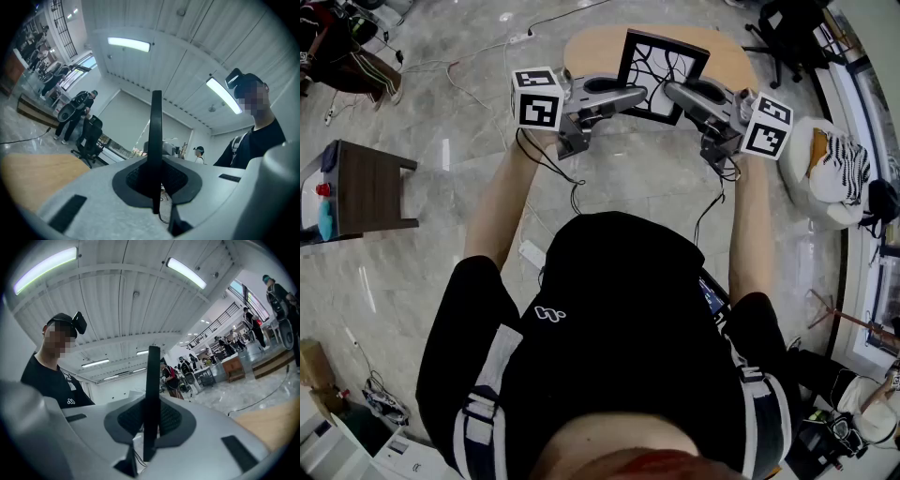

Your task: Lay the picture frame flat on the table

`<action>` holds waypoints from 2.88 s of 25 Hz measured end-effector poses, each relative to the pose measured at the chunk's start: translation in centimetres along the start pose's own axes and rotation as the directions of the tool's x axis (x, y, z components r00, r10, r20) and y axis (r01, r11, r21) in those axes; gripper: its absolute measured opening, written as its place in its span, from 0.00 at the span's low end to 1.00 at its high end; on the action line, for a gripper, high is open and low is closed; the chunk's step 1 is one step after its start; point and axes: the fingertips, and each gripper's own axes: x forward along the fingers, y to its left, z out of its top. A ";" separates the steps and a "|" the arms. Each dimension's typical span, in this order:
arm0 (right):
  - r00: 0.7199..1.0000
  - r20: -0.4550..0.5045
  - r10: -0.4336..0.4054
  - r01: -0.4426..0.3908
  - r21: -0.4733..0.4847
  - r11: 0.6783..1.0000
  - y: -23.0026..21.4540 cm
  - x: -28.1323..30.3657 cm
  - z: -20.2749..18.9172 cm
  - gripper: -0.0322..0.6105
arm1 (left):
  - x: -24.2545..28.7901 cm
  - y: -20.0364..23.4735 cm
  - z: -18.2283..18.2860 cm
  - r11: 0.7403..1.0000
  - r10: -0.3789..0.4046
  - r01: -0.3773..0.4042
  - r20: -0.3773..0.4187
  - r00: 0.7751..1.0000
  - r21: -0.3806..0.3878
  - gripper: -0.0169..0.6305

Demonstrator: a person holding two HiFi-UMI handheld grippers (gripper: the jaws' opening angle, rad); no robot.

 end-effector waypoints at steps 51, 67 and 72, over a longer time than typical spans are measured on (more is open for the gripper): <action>0.989 -0.016 0.149 -0.134 0.353 0.926 -40.9 3.6 4.1 0.11 | 4.2 39.4 6.3 0.953 0.206 -0.224 -0.105 0.973 -0.205 0.08; 0.990 -0.125 -0.063 0.133 0.698 0.704 -54.5 6.9 -15.9 0.11 | -1.9 53.4 -11.4 0.731 0.288 -0.307 -0.132 0.949 -0.610 0.09; 0.981 -0.167 -0.097 0.190 0.749 0.635 -57.8 6.9 -23.2 0.11 | -3.4 57.1 -18.1 0.673 0.304 -0.349 -0.186 0.934 -0.652 0.12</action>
